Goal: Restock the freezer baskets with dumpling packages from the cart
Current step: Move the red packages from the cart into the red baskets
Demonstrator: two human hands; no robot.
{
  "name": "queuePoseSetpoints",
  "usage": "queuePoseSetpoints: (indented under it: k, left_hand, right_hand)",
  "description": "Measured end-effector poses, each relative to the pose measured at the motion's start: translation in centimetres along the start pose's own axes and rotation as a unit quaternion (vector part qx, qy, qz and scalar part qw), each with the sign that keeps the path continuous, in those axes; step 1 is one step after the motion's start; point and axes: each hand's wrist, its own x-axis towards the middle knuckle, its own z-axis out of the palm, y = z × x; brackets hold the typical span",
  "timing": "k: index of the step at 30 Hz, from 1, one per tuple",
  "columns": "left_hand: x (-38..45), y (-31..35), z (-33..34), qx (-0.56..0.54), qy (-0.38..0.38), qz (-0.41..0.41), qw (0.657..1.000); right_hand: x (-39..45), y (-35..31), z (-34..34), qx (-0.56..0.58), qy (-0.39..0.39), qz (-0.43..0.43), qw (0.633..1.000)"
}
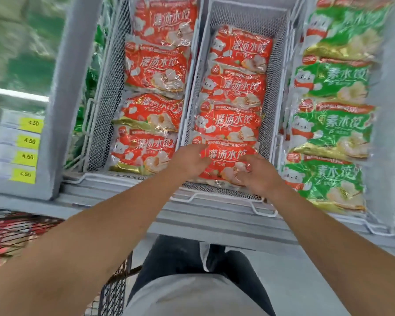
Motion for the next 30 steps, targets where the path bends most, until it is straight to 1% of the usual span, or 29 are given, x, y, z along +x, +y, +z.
queuePoseSetpoints:
  k: [3,6,10,13,17,18,19,21,28,30]
  left_hand:
    - [-4.5,-0.1,-0.8,-0.050,0.080,-0.009,0.996]
    - [-10.9,0.3,-0.8,-0.078,0.168,0.009,0.983]
    - [-18.2,0.9,-0.4,-0.098,0.247,0.010,0.964]
    - [-23.8,0.1,0.8,-0.131,0.295,-0.014,0.946]
    - [-30.2,-2.6,2.3,-0.158,0.336,-0.062,0.926]
    - [-30.6,-2.9,2.5,-0.161,0.336,-0.071,0.925]
    - [-32.7,-4.3,3.1,-0.169,0.348,-0.089,0.918]
    - [-35.0,-5.9,4.0,-0.182,0.362,-0.112,0.907]
    - [-45.7,-15.4,8.2,-0.263,0.418,-0.198,0.847]
    - [-48.0,-17.8,9.4,-0.274,0.426,-0.213,0.836]
  right_hand:
    - [-3.2,-0.7,-0.4,-0.035,0.027,-0.057,0.997]
    - [-7.5,-1.3,-0.2,-0.064,0.055,-0.131,0.988]
    - [-12.0,-2.3,0.5,-0.092,0.070,-0.195,0.974]
    - [-15.5,-3.8,1.7,-0.109,0.069,-0.240,0.962]
    - [-18.9,-6.4,4.2,-0.134,0.063,-0.302,0.942]
    - [-19.1,-6.6,4.3,-0.138,0.065,-0.303,0.941]
    - [-20.1,-7.7,5.7,-0.150,0.058,-0.324,0.932]
    - [-21.3,-9.0,7.4,-0.160,0.046,-0.340,0.926]
    - [-26.8,-14.9,18.3,-0.215,-0.018,-0.396,0.892]
    - [-28.0,-16.0,21.2,-0.221,-0.028,-0.404,0.887]
